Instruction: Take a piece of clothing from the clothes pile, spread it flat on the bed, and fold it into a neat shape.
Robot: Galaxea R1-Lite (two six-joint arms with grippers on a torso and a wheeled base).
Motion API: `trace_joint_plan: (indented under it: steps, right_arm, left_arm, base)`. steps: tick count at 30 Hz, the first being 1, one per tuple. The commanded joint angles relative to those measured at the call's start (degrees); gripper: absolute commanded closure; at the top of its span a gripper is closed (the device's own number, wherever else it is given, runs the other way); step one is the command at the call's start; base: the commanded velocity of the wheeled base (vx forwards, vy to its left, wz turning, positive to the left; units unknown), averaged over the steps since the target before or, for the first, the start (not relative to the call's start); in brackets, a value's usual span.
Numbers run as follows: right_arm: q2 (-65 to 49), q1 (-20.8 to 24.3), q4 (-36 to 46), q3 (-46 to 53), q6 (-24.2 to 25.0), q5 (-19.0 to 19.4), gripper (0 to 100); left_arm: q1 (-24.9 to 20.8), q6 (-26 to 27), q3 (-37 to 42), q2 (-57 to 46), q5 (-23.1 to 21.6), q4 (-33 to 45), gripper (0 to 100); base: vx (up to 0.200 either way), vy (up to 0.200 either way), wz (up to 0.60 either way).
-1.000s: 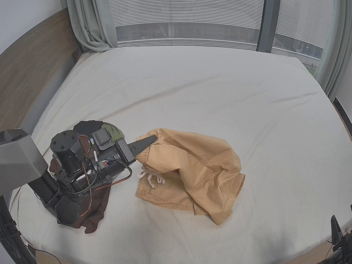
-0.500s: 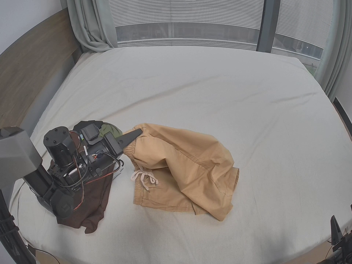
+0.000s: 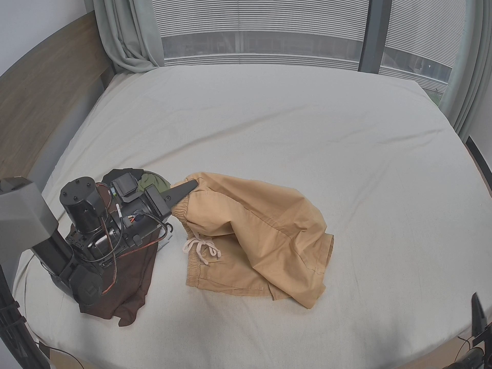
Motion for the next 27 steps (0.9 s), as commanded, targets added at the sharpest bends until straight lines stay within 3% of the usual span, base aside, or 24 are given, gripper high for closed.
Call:
trace_joint_plan:
  steps: [1,3,4,5,8,10,19,27]
  right_arm:
    - [7.85,3.28,-5.25,-12.81,0.40,0.23,0]
    - [12.33,7.67,-5.16,-13.25,1.81,0.32,0]
    - [12.33,7.67,-5.16,-13.25,1.81,0.32,0]
    - [17.87,12.60,-5.42,-12.90,4.18,0.58,0]
    - [22.97,15.58,-6.22,-13.43,7.61,2.07,0]
    - [28.24,18.66,-7.45,-16.42,11.48,5.59,0]
    - [43.89,19.54,-7.62,-25.12,12.36,12.89,0]
    - [54.17,19.63,-10.70,-31.71,12.18,14.64,0]
  left_arm:
    - [0.09,-0.05,-0.31,-0.08,-0.07,-0.08,100]
    - [0.00,0.13,-0.31,-0.17,-0.07,-0.08,100]
    - [0.00,0.13,-0.31,-0.17,-0.07,-0.08,100]
    - [0.00,0.57,-0.31,-0.17,-0.07,-0.08,100]
    - [0.09,1.01,-0.22,-0.17,-0.07,-0.08,100]
    - [0.17,1.54,-0.31,-0.17,-0.07,-0.08,100]
    - [0.44,1.71,-0.31,-0.17,-0.07,-0.08,100]
    - [1.05,1.71,-0.22,-0.26,-0.16,-0.08,100]
  base:
    - [0.000,0.000,0.00]
    - [0.000,0.000,0.00]
    - [0.000,0.000,0.00]
    - [0.000,0.000,0.00]
    - [0.000,0.000,0.00]
    - [0.000,0.000,0.00]
    - [0.000,0.000,0.00]
    - [0.000,0.000,0.00]
